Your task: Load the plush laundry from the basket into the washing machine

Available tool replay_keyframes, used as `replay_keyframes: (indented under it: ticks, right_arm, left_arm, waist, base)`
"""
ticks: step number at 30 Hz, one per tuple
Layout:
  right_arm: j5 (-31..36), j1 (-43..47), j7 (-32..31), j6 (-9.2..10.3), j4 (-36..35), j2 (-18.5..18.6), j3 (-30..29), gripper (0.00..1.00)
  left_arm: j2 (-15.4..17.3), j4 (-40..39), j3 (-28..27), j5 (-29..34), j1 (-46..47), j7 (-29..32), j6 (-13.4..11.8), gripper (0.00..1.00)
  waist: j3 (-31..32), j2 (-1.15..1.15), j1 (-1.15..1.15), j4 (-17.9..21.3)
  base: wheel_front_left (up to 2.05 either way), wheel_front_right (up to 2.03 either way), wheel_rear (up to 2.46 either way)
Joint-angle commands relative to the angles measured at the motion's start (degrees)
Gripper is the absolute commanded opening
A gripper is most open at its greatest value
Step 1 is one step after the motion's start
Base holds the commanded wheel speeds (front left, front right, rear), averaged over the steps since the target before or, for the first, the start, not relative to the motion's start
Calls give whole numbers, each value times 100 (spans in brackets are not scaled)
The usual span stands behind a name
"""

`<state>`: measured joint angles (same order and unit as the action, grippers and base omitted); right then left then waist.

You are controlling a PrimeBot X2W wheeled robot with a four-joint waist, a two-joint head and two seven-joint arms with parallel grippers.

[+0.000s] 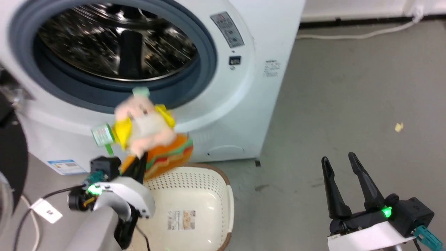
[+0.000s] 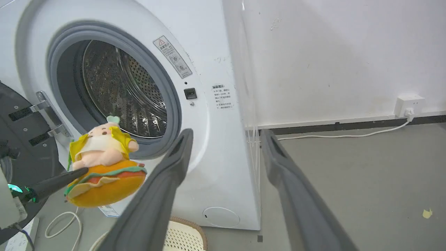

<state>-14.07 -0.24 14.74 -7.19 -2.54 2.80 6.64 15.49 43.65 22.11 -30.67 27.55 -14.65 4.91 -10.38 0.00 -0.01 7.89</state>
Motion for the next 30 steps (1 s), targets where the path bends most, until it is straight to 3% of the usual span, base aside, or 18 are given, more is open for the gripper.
replay_keyframes:
  ticks: [1,7,14,20,30]
  right_arm:
    - [32,56,26,-30,-24,8,-3,100]
    - [69,83,26,-30,-121,8,52,100]
    - [24,-81,26,-30,-203,8,174,100]
    - [-60,-272,26,-30,-241,8,223,100]
    - [-399,-591,26,-30,-315,8,387,100]
  left_arm:
    - [11,-115,-49,39,-82,-32,-31,0]
    - [168,-1639,-440,257,-353,-34,-348,0]
    - [560,-2572,-742,250,185,449,-655,0]
    - [1103,-2718,-994,244,1200,1221,-723,0]
    - [1945,-1918,-997,443,3379,2435,-429,0]
  waist:
    - [110,0,1,-103]
    - [-50,0,1,-78]
    - [-708,0,1,168]
    - [-1410,0,1,529]
    - [-2467,0,1,1018]
  base:
    - [0,0,0]
    - [0,0,0]
    - [0,0,0]
    - [0,0,0]
    - [0,0,0]
